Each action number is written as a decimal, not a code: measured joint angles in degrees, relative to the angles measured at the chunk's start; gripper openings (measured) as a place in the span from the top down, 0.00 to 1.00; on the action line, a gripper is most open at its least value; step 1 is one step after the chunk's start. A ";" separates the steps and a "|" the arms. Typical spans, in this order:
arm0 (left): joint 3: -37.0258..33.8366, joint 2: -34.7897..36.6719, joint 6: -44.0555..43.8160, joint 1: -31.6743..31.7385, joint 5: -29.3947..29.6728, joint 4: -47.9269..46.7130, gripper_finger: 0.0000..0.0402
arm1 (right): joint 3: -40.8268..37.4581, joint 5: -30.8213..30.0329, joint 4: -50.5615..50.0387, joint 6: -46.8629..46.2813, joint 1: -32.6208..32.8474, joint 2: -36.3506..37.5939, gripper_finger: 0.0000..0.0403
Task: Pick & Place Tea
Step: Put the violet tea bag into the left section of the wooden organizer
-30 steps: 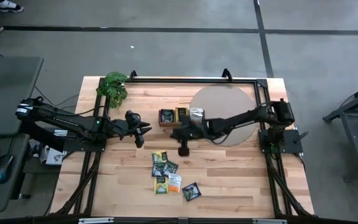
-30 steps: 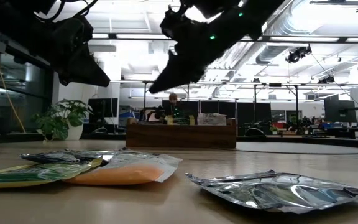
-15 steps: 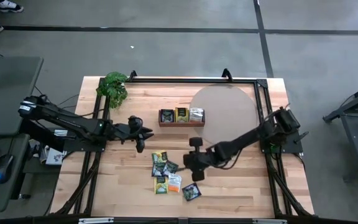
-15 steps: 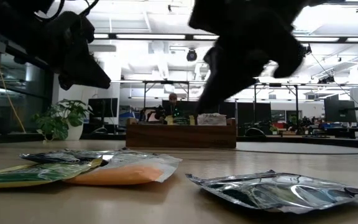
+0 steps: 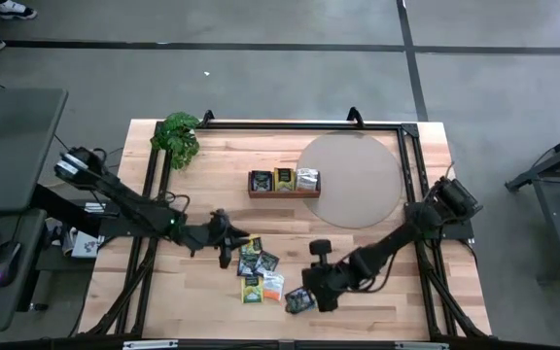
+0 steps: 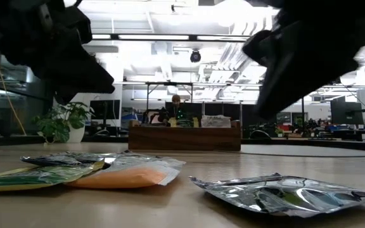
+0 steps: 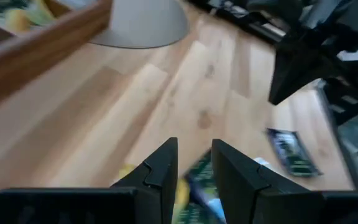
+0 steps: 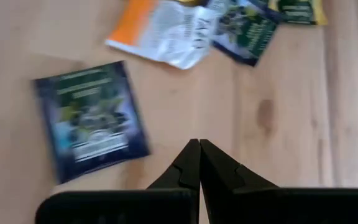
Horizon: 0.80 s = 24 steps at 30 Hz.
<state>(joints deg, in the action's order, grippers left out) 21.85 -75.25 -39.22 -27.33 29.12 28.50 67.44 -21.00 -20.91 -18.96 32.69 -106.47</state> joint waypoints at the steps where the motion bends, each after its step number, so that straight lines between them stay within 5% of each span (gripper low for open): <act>1: 0.01 -1.32 -0.44 -0.79 0.57 2.01 0.76 | 0.00 -0.15 0.12 -0.50 0.81 0.01 1.00; 24: 21.76 -25.30 0.74 -4.76 -1.60 7.59 0.76 | -11.05 -4.80 25.98 -9.52 10.01 -0.25 1.00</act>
<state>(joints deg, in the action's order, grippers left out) 43.60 -100.54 -38.48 -32.09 27.52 36.09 56.39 -25.80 5.07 -28.48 42.70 -106.72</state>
